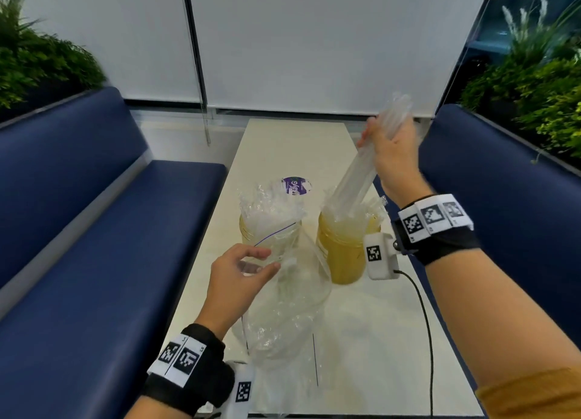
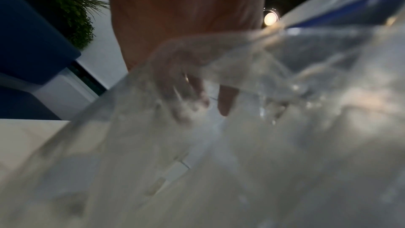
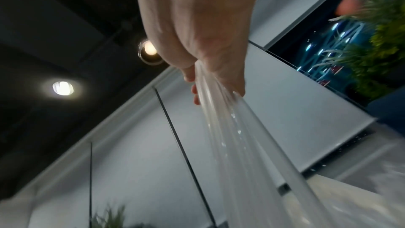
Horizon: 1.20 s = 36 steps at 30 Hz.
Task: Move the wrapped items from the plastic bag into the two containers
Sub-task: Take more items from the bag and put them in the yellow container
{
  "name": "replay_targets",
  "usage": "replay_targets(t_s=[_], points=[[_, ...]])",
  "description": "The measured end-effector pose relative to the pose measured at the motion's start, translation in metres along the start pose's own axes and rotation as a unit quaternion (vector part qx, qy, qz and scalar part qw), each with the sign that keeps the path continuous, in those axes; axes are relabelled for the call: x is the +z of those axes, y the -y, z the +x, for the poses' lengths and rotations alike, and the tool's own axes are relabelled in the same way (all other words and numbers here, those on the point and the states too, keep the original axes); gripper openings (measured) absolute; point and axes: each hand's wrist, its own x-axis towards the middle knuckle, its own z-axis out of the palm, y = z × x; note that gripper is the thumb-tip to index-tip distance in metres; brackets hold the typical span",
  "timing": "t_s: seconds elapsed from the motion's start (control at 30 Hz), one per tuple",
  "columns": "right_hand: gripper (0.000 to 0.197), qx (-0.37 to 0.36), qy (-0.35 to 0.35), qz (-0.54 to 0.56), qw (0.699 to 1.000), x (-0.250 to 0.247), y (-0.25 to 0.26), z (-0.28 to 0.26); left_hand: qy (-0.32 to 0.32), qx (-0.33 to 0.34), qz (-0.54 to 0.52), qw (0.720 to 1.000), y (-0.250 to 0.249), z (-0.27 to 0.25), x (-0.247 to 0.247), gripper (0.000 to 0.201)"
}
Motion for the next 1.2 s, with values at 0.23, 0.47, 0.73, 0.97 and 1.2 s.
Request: replay_targets(t_s=[0.23, 0.47, 0.73, 0.97, 1.2], points=[[0.029, -0.002, 0.016, -0.084, 0.996, 0.003, -0.057, -0.008, -0.001, 0.010, 0.007, 1.000, 0.001, 0.001, 0.000, 0.021], [0.036, 0.122, 0.062, -0.136, 0.981, -0.002, -0.103, -0.036, 0.005, 0.007, 0.004, 1.000, 0.004, -0.002, -0.001, 0.016], [0.081, -0.050, 0.003, -0.155, 0.987, 0.003, -0.099, -0.042, 0.013, -0.004, 0.002, 1.000, 0.003, 0.000, 0.001, 0.015], [0.036, -0.104, 0.212, -0.507, 0.829, -0.003, -0.124, -0.041, 0.022, -0.001, -0.002, 1.000, -0.002, -0.001, 0.002, 0.014], [0.048, -0.141, 0.177, -0.456, 0.861, 0.009, -0.102, -0.040, 0.027, -0.008, -0.007, 1.000, -0.003, 0.000, 0.002, 0.011]])
